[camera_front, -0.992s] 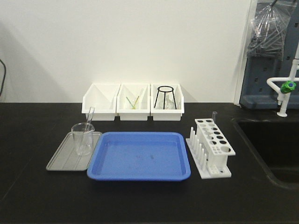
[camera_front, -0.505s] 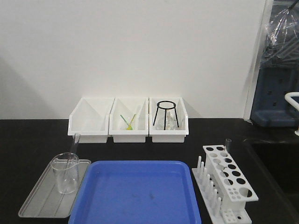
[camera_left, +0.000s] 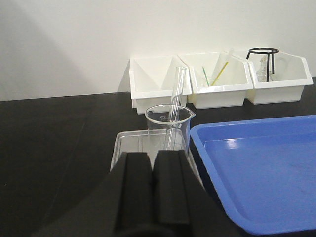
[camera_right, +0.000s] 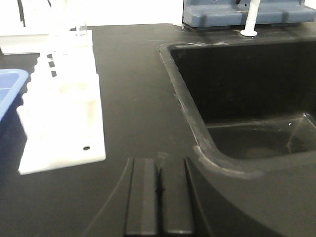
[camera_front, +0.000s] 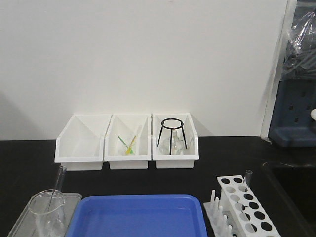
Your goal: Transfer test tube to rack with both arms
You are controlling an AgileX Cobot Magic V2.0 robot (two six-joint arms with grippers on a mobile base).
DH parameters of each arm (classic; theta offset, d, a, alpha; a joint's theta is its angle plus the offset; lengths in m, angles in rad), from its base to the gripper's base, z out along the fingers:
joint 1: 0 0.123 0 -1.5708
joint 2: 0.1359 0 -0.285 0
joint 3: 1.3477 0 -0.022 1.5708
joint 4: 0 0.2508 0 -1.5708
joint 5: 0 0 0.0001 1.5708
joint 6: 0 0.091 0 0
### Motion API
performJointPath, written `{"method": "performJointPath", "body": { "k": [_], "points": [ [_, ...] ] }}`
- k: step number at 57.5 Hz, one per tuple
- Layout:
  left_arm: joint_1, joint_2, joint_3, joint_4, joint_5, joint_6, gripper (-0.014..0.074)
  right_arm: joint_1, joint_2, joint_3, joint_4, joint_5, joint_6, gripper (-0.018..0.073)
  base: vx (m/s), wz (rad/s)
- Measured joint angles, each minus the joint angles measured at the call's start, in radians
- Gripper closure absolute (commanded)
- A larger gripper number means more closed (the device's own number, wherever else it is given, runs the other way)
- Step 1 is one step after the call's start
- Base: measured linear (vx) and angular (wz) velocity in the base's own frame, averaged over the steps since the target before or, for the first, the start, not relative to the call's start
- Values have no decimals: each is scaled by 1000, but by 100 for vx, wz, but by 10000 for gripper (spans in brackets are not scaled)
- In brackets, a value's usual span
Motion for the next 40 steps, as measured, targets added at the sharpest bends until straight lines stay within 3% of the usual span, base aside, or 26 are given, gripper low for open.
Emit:
{"method": "performJointPath", "body": {
  "k": [40],
  "points": [
    [0, 0, 0, 0, 0, 0, 601, 0, 0, 0, -8, -5, 0, 567, 5, 0]
  ]
}}
